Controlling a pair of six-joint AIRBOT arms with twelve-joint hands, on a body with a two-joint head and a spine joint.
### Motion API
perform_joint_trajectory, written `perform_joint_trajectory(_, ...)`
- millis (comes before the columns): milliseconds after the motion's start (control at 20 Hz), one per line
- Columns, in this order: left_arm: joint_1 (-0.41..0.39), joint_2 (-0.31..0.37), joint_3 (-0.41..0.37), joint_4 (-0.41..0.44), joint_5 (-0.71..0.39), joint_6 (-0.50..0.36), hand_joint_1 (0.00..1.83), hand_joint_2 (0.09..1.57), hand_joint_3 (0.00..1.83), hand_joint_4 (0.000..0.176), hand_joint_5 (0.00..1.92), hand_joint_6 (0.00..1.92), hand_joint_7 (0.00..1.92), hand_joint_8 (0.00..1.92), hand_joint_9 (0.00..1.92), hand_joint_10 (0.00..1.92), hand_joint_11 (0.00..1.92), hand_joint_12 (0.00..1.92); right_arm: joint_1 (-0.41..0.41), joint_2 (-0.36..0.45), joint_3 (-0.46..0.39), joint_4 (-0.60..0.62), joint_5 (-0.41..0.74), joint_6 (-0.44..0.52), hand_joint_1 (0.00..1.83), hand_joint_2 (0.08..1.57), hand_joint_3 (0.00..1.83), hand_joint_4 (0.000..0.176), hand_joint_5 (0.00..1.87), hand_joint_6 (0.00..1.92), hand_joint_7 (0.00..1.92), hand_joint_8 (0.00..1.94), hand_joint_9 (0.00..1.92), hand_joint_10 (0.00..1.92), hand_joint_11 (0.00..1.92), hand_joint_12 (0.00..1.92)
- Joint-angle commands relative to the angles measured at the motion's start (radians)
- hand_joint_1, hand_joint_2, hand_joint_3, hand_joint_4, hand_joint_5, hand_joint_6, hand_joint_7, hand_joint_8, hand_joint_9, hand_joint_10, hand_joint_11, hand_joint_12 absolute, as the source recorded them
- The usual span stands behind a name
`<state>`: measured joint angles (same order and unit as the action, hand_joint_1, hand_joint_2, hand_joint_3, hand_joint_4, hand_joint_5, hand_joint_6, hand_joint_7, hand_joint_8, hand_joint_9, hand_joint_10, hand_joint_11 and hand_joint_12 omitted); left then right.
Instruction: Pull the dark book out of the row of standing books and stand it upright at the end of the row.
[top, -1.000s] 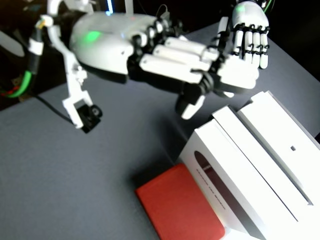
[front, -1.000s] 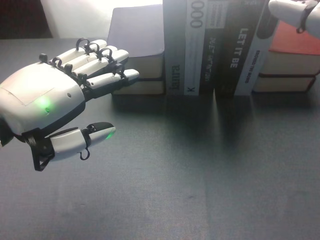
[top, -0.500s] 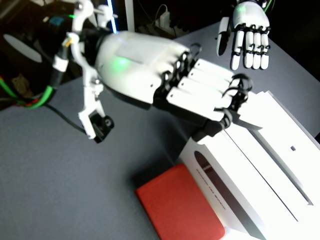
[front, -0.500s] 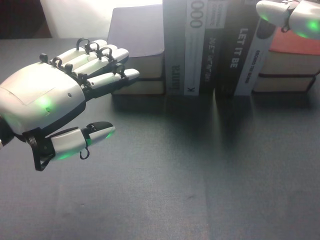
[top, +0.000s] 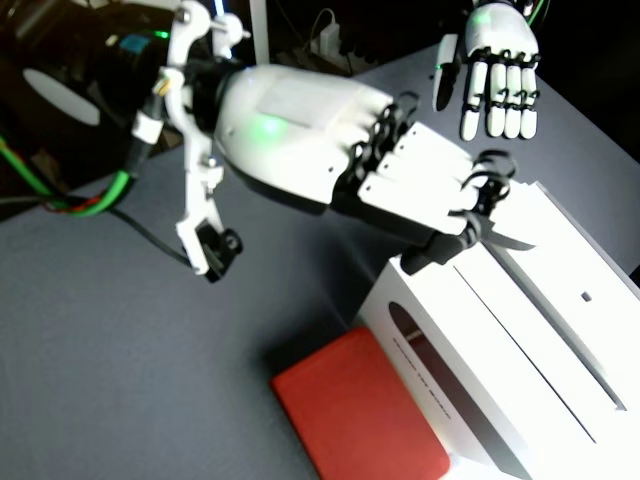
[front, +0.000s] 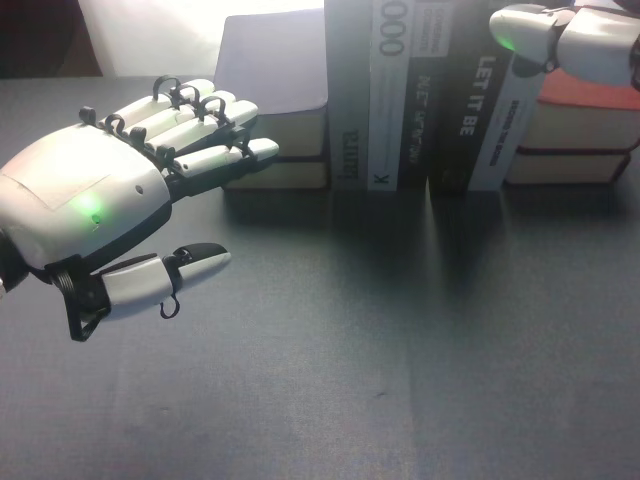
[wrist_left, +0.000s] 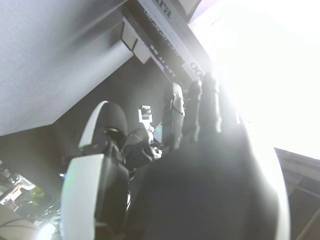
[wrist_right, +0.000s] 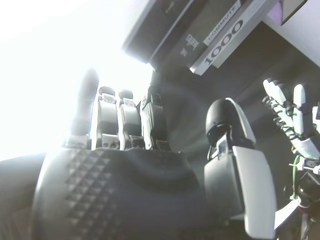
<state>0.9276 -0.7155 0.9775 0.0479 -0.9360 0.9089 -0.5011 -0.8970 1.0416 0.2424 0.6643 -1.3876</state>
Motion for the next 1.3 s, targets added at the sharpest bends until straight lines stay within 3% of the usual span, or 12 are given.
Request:
perform_joint_trajectory(0,-0.01,-0.007,-0.001,-0.007,-0.13,0.004,0.6,1.36,0.0,0.0,0.3,0.0,0.06,0.0,0.04,0.0,0.0,0.1,0.015,-0.002,0.004,-0.009,0.101,-0.002,0.22,1.27,0.0,0.0,0.36,0.48,0.06,0.01,0.0,0.0,0.0,1.92)
perform_joint_trajectory(400,-0.006,-0.007,-0.001,-0.008,-0.132,0.004,0.6,1.37,0.0,0.0,0.28,0.0,0.05,0.0,0.03,0.0,0.01,0.02,0.015,0.0,0.003,0.008,0.113,-0.002,0.17,1.3,0.01,0.0,0.18,0.35,0.0,0.0,0.0,0.0,0.0,1.92)
perform_joint_trajectory(500,-0.005,-0.007,-0.001,-0.009,-0.133,0.004,0.61,1.36,0.0,0.0,0.28,0.0,0.05,0.0,0.03,0.0,0.0,0.03,0.015,0.001,0.001,0.013,0.121,-0.002,0.18,1.3,0.01,0.0,0.16,0.34,0.0,0.0,0.0,0.0,0.0,1.92)
perform_joint_trajectory(550,-0.005,-0.007,0.0,-0.009,-0.133,0.004,0.65,1.34,0.01,0.0,0.3,0.0,0.07,0.0,0.05,0.0,0.0,0.15,0.015,0.002,0.001,0.014,0.123,-0.002,0.2,1.31,0.01,0.0,0.15,0.34,0.0,0.0,0.0,0.0,0.0,1.92)
perform_joint_trajectory(750,-0.004,-0.007,0.0,-0.009,-0.133,0.004,0.64,1.34,0.0,0.0,0.29,0.0,0.06,0.0,0.04,0.0,0.0,0.2,0.015,0.005,-0.001,0.019,0.123,-0.002,0.21,1.31,0.0,0.0,0.14,0.42,0.0,0.0,0.0,0.0,0.0,1.92)
perform_joint_trajectory(850,-0.004,-0.007,-0.001,-0.009,-0.134,0.004,0.62,1.34,0.0,0.0,0.28,0.0,0.05,0.0,0.03,0.0,0.0,0.12,0.01,0.009,-0.002,0.026,0.123,-0.002,0.22,1.31,0.0,0.0,0.11,0.52,0.0,0.0,0.0,0.0,0.0,1.92)
perform_joint_trajectory(950,-0.004,-0.007,-0.001,-0.01,-0.134,0.004,0.62,1.35,0.0,0.0,0.28,0.0,0.05,0.0,0.05,0.0,0.0,0.22,0.004,0.013,-0.003,0.03,0.123,-0.002,0.25,1.31,0.0,0.0,0.14,0.54,0.0,0.0,0.0,0.0,0.0,1.92)
perform_joint_trajectory(1050,-0.003,-0.007,-0.001,-0.012,-0.135,0.004,0.61,1.35,0.0,0.0,0.27,0.0,0.04,0.0,0.03,0.0,0.0,0.17,-0.001,0.017,-0.005,0.034,0.123,-0.002,0.27,1.3,0.0,0.0,0.2,0.55,0.04,0.02,0.0,0.0,0.0,1.92)
perform_joint_trajectory(1250,-0.002,-0.007,-0.002,-0.013,-0.137,0.004,0.63,1.35,0.0,0.0,0.29,0.0,0.06,0.0,0.05,0.01,0.0,0.2,-0.002,0.017,-0.006,0.037,0.123,-0.002,0.25,1.3,0.0,0.0,0.35,0.42,0.08,0.01,0.0,0.0,0.0,1.92)
